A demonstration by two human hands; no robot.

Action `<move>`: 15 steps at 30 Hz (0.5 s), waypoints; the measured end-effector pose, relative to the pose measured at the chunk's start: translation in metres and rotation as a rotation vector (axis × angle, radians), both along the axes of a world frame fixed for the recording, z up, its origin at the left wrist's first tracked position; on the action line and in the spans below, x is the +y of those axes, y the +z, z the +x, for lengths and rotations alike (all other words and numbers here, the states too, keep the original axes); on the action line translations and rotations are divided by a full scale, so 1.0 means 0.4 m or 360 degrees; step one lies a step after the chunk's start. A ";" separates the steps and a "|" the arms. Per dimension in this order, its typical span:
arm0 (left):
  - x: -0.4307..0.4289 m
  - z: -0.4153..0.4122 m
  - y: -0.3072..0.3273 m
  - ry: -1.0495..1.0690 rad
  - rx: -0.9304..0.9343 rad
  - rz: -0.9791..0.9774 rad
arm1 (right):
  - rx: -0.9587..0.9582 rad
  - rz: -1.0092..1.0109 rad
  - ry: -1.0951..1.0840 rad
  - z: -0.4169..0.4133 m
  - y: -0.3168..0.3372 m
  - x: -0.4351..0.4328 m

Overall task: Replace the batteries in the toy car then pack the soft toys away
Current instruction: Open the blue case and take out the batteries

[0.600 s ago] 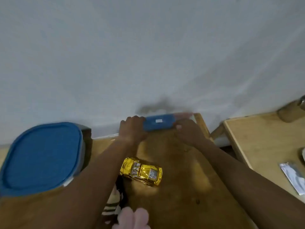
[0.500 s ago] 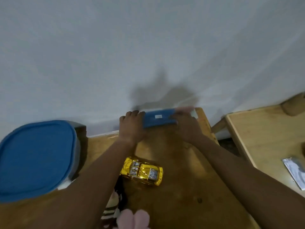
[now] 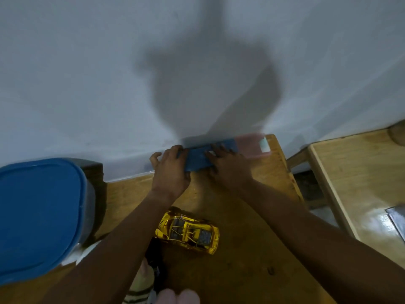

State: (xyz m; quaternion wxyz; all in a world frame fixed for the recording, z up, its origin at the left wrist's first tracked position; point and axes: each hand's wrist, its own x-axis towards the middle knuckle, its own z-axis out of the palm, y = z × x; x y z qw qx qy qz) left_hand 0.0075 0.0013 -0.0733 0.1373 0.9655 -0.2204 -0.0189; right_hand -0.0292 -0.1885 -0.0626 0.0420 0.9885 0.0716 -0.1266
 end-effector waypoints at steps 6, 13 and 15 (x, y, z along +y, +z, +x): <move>0.028 -0.013 -0.002 -0.0180 -0.0035 -0.0081 | 0.0019 -0.0232 0.0193 -0.004 0.033 0.020; 0.034 -0.010 -0.009 -0.0166 0.0100 -0.0151 | 0.0130 -0.0112 0.0393 0.058 0.102 -0.010; 0.031 -0.012 -0.003 -0.0137 0.0119 -0.0171 | 0.0152 0.0191 0.0354 0.084 0.136 -0.049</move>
